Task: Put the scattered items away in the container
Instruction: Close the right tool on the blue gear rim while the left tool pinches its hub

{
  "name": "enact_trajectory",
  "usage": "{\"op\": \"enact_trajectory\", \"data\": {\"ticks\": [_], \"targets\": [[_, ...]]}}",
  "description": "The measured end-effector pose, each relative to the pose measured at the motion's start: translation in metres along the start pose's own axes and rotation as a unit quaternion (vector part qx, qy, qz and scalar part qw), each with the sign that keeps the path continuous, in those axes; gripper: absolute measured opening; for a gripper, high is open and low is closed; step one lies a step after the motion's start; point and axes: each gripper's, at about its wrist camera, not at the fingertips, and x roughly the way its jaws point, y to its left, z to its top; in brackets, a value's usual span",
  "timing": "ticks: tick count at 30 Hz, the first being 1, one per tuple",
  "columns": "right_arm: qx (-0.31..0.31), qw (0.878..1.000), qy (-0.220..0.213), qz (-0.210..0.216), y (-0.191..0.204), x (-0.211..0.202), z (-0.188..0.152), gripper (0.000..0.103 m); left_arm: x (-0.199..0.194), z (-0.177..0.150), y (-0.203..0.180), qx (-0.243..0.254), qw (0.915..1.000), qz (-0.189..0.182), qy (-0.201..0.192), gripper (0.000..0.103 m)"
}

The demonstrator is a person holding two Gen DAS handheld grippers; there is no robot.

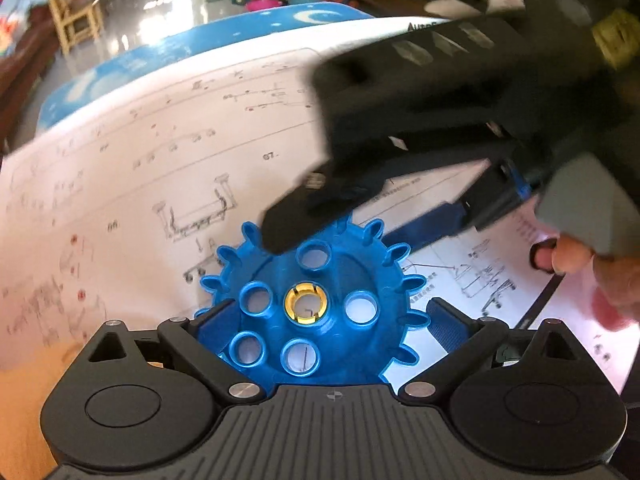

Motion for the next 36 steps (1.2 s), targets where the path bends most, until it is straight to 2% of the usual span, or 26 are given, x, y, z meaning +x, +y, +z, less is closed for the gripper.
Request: {"op": "enact_trajectory", "data": {"ticks": [3,5,6,8,9,11,15,17,19,20,22,23,24,26,29,31,34,36], "targets": [[0.005,1.000,-0.005,0.000,-0.004,-0.004,-0.009,0.091,-0.005,0.000,0.007,-0.025,0.9995,-0.019,-0.002,0.097],[0.010,1.000,-0.005,0.001,-0.004,-0.005,-0.015,0.088,-0.009,-0.005,0.000,-0.019,0.9994,-0.027,0.002,0.098],[0.009,1.000,0.000,-0.001,-0.002,-0.004,-0.018,0.077,-0.009,-0.006,-0.003,-0.014,0.9996,-0.025,0.005,0.098],[0.002,1.000,0.008,-0.009,0.005,-0.002,-0.026,0.064,-0.010,-0.009,-0.010,-0.001,1.0000,-0.008,0.003,0.098],[-0.002,1.000,0.005,-0.023,0.008,-0.003,-0.028,0.055,-0.011,-0.010,-0.012,0.002,1.0000,0.001,0.002,0.098],[-0.010,0.998,-0.001,-0.056,0.014,-0.005,-0.033,0.041,-0.014,-0.013,-0.015,0.006,1.0000,0.008,-0.001,0.102],[0.007,0.999,0.004,-0.049,0.015,-0.014,-0.038,0.023,-0.023,-0.019,-0.022,0.027,0.9994,0.022,-0.006,0.103],[0.005,0.999,0.006,-0.045,0.018,-0.018,-0.042,0.023,-0.025,-0.023,-0.029,0.048,0.9984,0.028,-0.007,0.102],[0.002,0.999,0.013,-0.032,0.023,-0.019,-0.046,0.024,-0.025,-0.027,-0.038,0.064,0.9971,0.040,-0.010,0.098],[-0.003,1.000,0.020,-0.023,0.028,-0.019,-0.050,0.025,-0.026,-0.028,-0.039,0.068,0.9968,0.041,-0.011,0.093],[-0.023,0.999,0.024,-0.020,0.039,-0.021,-0.056,0.035,-0.031,-0.029,-0.038,0.065,0.9969,0.042,-0.017,0.080],[-0.036,0.999,0.022,-0.028,0.045,-0.021,-0.059,0.044,-0.033,-0.028,-0.033,0.054,0.9977,0.037,-0.018,0.067],[-0.052,0.998,0.018,-0.038,0.049,-0.022,-0.061,0.048,-0.033,-0.025,-0.027,0.042,0.9988,0.018,-0.019,0.066],[-0.063,0.997,0.014,-0.040,0.051,-0.024,-0.065,0.048,-0.039,-0.027,-0.021,0.028,0.9994,-0.003,-0.022,0.065],[-0.055,0.998,0.013,-0.030,0.051,-0.024,-0.066,0.047,-0.043,-0.032,-0.022,0.029,0.9992,-0.006,-0.025,0.064],[-0.054,0.998,0.014,-0.031,0.055,-0.024,-0.069,0.048,-0.042,-0.030,-0.016,0.020,0.9991,-0.025,-0.028,0.063],[-0.063,0.998,0.011,-0.028,0.060,-0.028,-0.074,0.054,-0.055,-0.035,-0.023,0.016,0.9972,-0.064,-0.034,0.050],[-0.067,0.997,0.010,-0.035,0.062,-0.029,-0.076,0.060,-0.058,-0.035,-0.029,0.021,0.9966,-0.072,-0.034,0.047]]}}
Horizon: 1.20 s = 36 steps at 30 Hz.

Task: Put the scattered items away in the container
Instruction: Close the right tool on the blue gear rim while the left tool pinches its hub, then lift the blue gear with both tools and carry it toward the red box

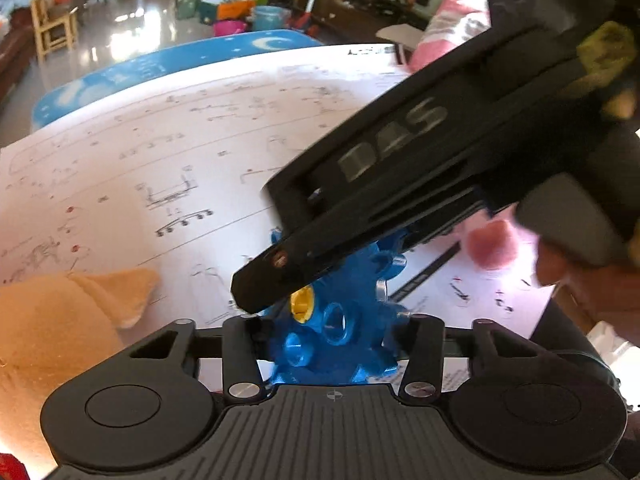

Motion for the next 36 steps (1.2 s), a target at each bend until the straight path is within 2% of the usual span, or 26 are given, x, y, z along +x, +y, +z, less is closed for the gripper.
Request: {"op": "enact_trajectory", "data": {"ticks": [2,4,5,7,9,10,12,14,17,18,20,22,23,24,29,31,33,34,35,36], "targets": [[0.002,1.000,-0.001,-0.014,-0.001,0.002,-0.002,0.057,0.000,0.001,-0.001,-0.002,1.0000,-0.005,0.001,0.047],[0.019,0.999,-0.010,-0.025,-0.006,-0.001,-0.004,0.043,0.000,0.001,-0.003,0.004,1.0000,-0.004,0.001,0.049],[0.026,0.999,-0.016,-0.028,-0.008,-0.003,-0.005,0.037,-0.002,0.002,-0.005,0.009,1.0000,-0.004,0.001,0.062],[0.039,0.998,-0.024,-0.031,-0.011,-0.007,-0.007,0.025,-0.002,0.003,-0.009,0.022,0.9997,0.015,-0.001,0.071],[0.038,0.998,-0.032,-0.034,-0.010,-0.011,-0.009,0.022,-0.002,0.002,-0.014,0.036,0.9985,0.041,-0.008,0.087],[0.038,0.998,-0.033,-0.040,-0.009,-0.013,-0.009,0.021,-0.001,0.001,-0.015,0.042,0.9975,0.056,-0.011,0.089],[0.035,0.998,-0.035,-0.049,-0.007,-0.016,-0.009,0.021,0.003,0.000,-0.019,0.054,0.9954,0.079,-0.008,0.087],[0.041,0.998,-0.028,-0.042,-0.005,-0.017,-0.010,0.018,0.006,-0.002,-0.021,0.061,0.9944,0.086,-0.003,0.083],[0.046,0.998,-0.019,-0.024,-0.002,-0.017,-0.011,0.018,0.006,-0.003,-0.017,0.053,0.9958,0.074,0.010,0.058],[0.041,0.999,-0.020,-0.025,0.001,-0.017,-0.012,0.022,0.006,-0.003,-0.015,0.050,0.9956,0.079,0.010,0.049],[0.033,0.999,-0.019,-0.034,0.004,-0.017,-0.012,0.022,0.002,-0.002,-0.009,0.038,0.9963,0.076,0.008,0.042],[0.032,0.999,-0.020,-0.026,0.003,-0.016,-0.013,0.026,-0.005,0.001,-0.002,0.014,0.9986,0.052,0.004,0.037],[0.032,0.999,-0.020,-0.023,0.004,-0.016,-0.013,0.031,-0.007,0.001,0.003,0.002,0.9992,0.040,0.003,0.033],[0.030,0.999,-0.021,-0.020,0.004,-0.017,-0.014,0.038,-0.009,0.001,0.005,-0.003,0.9994,0.034,0.001,0.033],[0.015,0.999,-0.017,-0.033,0.010,-0.007,-0.013,0.050,-0.006,0.005,0.013,-0.015,0.9998,0.014,0.000,0.032],[0.017,0.999,-0.009,-0.049,0.009,0.004,-0.013,0.051,-0.005,0.004,0.011,-0.005,0.9998,0.021,0.002,0.032],[0.026,0.998,-0.011,-0.058,0.007,0.010,-0.014,0.039,-0.005,-0.004,0.004,0.002,0.9994,0.036,0.000,0.036],[0.028,0.998,-0.017,-0.060,0.006,0.011,-0.014,0.038,-0.005,-0.006,0.001,0.003,0.9991,0.042,0.000,0.039],[0.029,0.998,-0.020,-0.059,0.006,0.011,-0.014,0.029,-0.005,-0.007,0.000,0.005,0.9986,0.053,0.000,0.050],[0.029,0.997,-0.022,-0.061,0.007,0.010,-0.015,0.027,-0.004,-0.008,-0.002,0.013,0.9975,0.070,0.000,0.061]]}}
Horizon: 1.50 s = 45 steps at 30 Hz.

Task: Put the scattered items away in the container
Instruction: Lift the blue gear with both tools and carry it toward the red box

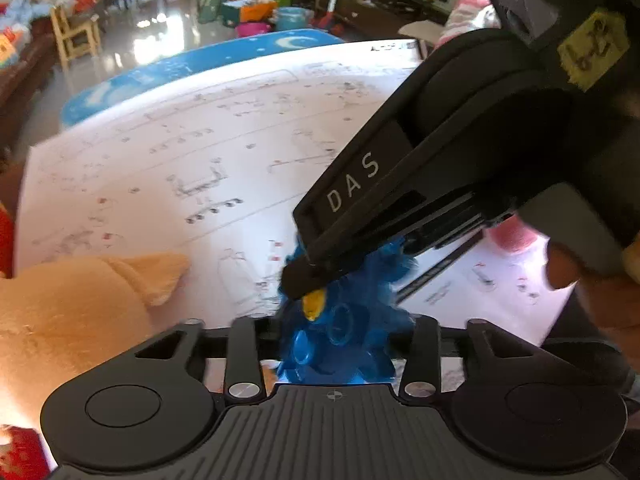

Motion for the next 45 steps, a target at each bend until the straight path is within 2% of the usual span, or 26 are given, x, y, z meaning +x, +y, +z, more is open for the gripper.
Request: {"op": "enact_trajectory", "data": {"ticks": [2,5,6,7,8,9,13,18,23,26,28,29,30,31,32,33,36,45], "targets": [[-0.008,1.000,-0.003,-0.005,0.003,0.000,-0.001,0.026,0.001,-0.003,-0.003,0.014,0.9996,0.025,-0.005,0.071],[-0.023,1.000,-0.004,-0.012,0.010,-0.002,-0.002,0.024,0.010,-0.008,-0.005,0.027,0.9984,0.049,0.013,0.071],[-0.022,1.000,-0.002,-0.011,0.011,-0.002,-0.001,0.023,0.013,-0.010,-0.007,0.032,0.9975,0.060,0.019,0.068],[-0.022,1.000,-0.002,-0.011,0.013,-0.002,-0.001,0.022,0.017,-0.011,-0.006,0.033,0.9973,0.062,0.024,0.061],[-0.022,1.000,-0.001,-0.011,0.014,-0.002,0.000,0.022,0.019,-0.012,-0.005,0.031,0.9976,0.055,0.030,0.039],[-0.023,1.000,0.000,-0.011,0.015,-0.002,0.001,0.023,0.020,-0.012,-0.005,0.028,0.9981,0.046,0.031,0.037],[-0.025,0.999,0.004,-0.021,0.017,0.000,0.002,0.025,0.020,-0.011,-0.003,0.030,0.9976,0.053,0.032,0.030],[-0.026,0.999,0.017,-0.022,0.017,0.007,0.002,0.035,0.016,-0.012,-0.006,0.023,0.9984,0.043,0.030,0.020],[-0.025,0.999,0.021,-0.037,0.019,0.017,-0.002,0.033,0.016,-0.012,-0.005,0.015,0.9986,0.043,0.029,0.022],[-0.030,0.999,0.018,-0.036,0.021,0.018,-0.002,0.032,0.016,-0.012,-0.001,0.005,0.9987,0.042,0.029,0.027],[-0.029,0.999,0.018,-0.033,0.020,0.018,-0.002,0.031,0.015,-0.014,-0.001,0.000,0.9980,0.056,0.030,0.042],[-0.028,0.999,0.018,-0.031,0.021,0.019,-0.001,0.029,0.016,-0.016,0.000,-0.002,0.9971,0.070,0.032,0.060],[-0.026,0.999,0.020,-0.029,0.020,0.019,-0.001,0.028,0.017,-0.018,0.001,-0.001,0.9961,0.081,0.033,0.066],[-0.023,0.999,0.021,-0.027,0.020,0.020,-0.001,0.028,0.018,-0.021,0.002,-0.002,0.9958,0.084,0.037,0.059],[-0.023,0.999,0.021,-0.029,0.020,0.020,-0.001,0.028,0.019,-0.022,0.004,-0.007,0.9963,0.076,0.040,0.039],[-0.024,0.999,0.020,-0.029,0.020,0.020,-0.001,0.028,0.020,-0.023,0.006,-0.015,0.9970,0.061,0.045,0.034],[-0.026,0.999,0.022,-0.024,0.023,0.020,-0.002,0.027,0.019,-0.026,0.003,-0.006,0.9969,0.067,0.042,0.028],[-0.017,0.999,0.029,-0.017,0.021,0.024,0.001,0.029,0.017,-0.027,0.006,-0.010,0.9974,0.060,0.038,0.028]]}}
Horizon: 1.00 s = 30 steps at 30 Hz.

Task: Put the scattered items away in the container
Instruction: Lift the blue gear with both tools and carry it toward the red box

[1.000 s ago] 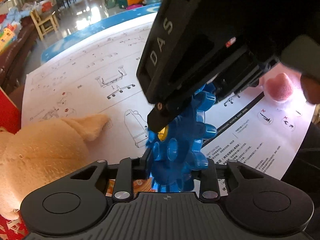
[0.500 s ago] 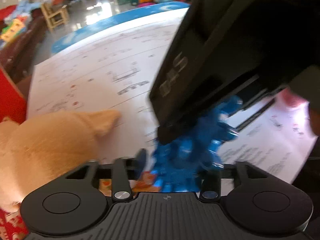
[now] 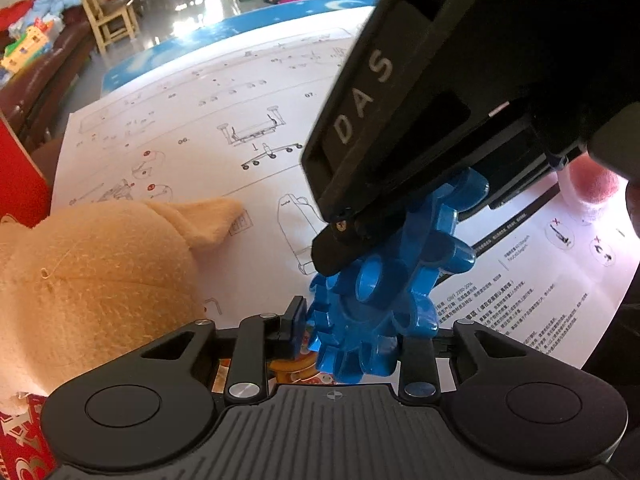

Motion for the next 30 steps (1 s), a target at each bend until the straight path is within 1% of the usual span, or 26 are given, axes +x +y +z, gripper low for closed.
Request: {"op": "enact_trajectory", "data": {"ticks": [4,8,11,14,16,18,20,25,27,30], "targets": [[0.021,1.000,0.006,0.008,-0.003,-0.001,0.003,0.031,-0.006,-0.006,0.001,-0.011,0.9998,-0.013,-0.005,0.026],[0.025,1.000,-0.008,0.015,-0.006,-0.008,0.005,0.036,-0.008,-0.010,-0.006,-0.002,0.9999,-0.009,-0.003,0.019],[0.015,1.000,-0.018,0.009,-0.006,-0.010,0.004,0.035,-0.009,-0.013,-0.015,0.012,0.9999,0.005,-0.002,0.017],[0.009,1.000,-0.025,0.008,-0.007,-0.010,0.001,0.034,-0.010,-0.012,-0.024,0.014,0.9998,0.016,-0.001,0.018],[0.012,0.999,-0.029,0.008,-0.009,-0.012,0.000,0.032,-0.015,-0.011,-0.028,0.019,0.9992,0.032,-0.010,0.018],[0.014,0.999,-0.041,0.018,-0.010,-0.018,-0.001,0.031,-0.021,-0.009,-0.037,0.038,0.9978,0.050,-0.022,0.016],[0.011,0.998,-0.050,0.024,-0.009,-0.025,0.000,0.031,-0.024,-0.007,-0.042,0.048,0.9969,0.057,-0.028,0.016],[0.004,0.997,-0.068,0.026,-0.007,-0.038,0.001,0.031,-0.031,0.001,-0.047,0.046,0.9963,0.065,-0.033,0.017],[0.000,0.997,-0.073,0.029,-0.005,-0.044,0.003,0.031,-0.038,0.007,-0.050,0.045,0.9957,0.071,-0.039,0.018],[-0.010,0.996,-0.086,0.037,0.000,-0.056,0.006,0.031,-0.054,0.020,-0.043,0.044,0.9942,0.083,-0.051,0.018]]}}
